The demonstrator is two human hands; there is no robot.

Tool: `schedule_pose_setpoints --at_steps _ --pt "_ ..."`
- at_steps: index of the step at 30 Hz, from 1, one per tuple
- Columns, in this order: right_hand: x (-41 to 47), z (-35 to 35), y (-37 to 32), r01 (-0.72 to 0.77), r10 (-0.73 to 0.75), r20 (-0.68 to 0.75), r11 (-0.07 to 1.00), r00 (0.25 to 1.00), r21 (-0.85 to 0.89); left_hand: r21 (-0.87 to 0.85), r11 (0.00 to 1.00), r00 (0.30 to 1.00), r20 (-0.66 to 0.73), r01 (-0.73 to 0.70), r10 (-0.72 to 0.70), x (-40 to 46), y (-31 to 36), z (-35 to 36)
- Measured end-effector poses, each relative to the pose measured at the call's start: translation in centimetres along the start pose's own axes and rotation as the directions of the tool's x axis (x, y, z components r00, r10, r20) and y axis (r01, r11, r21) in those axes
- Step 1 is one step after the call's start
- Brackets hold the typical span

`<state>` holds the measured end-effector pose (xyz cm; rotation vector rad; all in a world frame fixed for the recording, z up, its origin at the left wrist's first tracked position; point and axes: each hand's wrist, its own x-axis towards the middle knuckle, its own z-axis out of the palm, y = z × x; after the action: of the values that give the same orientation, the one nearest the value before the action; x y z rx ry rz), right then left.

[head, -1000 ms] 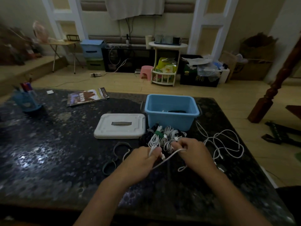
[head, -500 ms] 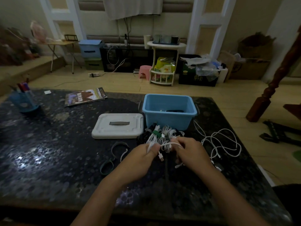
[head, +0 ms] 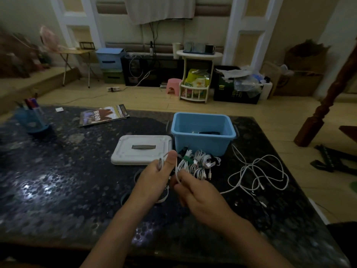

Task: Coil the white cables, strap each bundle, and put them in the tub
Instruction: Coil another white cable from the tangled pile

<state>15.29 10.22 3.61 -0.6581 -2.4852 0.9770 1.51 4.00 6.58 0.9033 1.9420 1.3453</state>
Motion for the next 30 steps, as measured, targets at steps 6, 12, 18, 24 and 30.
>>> schedule_pose_setpoints --at_steps 6,12,18,24,30 --pt "-0.6 1.5 -0.4 0.107 -0.095 0.085 0.982 0.992 -0.156 0.027 1.0 0.998 0.06 -0.008 0.006 0.7 -1.2 0.2" --pt "-0.7 2.6 -0.3 0.137 -0.126 0.073 0.972 0.989 -0.191 0.118 0.992 0.999 -0.009 -0.039 0.041 0.1 -0.9 0.6" --pt "-0.6 2.7 -0.4 0.086 -0.082 0.025 0.97 0.996 -0.229 0.246 0.967 0.998 0.002 -0.059 0.06 0.1 -0.5 0.8" --pt "-0.6 3.3 -0.2 0.049 -0.041 0.036 0.969 0.999 -0.242 0.257 0.963 0.997 -0.003 -0.079 0.083 0.3 -1.0 0.8" --pt "-0.7 4.4 0.4 -0.051 0.1 0.196 0.968 0.976 -0.245 -0.232 0.972 0.999 -0.021 -0.047 0.043 -0.1 -0.2 1.0"
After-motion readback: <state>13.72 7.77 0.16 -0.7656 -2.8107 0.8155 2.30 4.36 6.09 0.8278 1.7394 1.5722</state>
